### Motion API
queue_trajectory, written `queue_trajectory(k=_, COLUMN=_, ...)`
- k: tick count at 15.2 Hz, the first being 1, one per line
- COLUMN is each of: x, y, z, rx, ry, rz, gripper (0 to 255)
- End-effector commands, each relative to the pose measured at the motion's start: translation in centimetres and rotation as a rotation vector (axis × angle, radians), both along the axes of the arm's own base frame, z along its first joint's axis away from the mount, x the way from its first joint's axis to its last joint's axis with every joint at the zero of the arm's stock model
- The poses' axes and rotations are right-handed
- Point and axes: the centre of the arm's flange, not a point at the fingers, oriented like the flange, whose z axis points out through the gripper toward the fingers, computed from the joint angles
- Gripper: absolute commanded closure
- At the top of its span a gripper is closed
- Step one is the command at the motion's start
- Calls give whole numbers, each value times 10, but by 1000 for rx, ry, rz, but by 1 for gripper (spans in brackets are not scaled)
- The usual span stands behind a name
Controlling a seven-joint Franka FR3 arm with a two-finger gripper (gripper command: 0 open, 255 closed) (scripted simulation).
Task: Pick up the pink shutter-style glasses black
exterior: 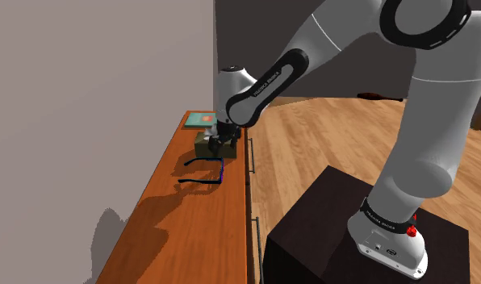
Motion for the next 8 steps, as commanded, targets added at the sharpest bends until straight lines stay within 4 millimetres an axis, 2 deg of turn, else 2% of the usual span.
queue_trajectory(k=1, x=12, y=8, z=-18, rx=5, ry=-1, rz=-1, gripper=0)
queue_trajectory(k=8, x=12, y=8, z=-55, rx=5, ry=-1, rz=-1, gripper=0)
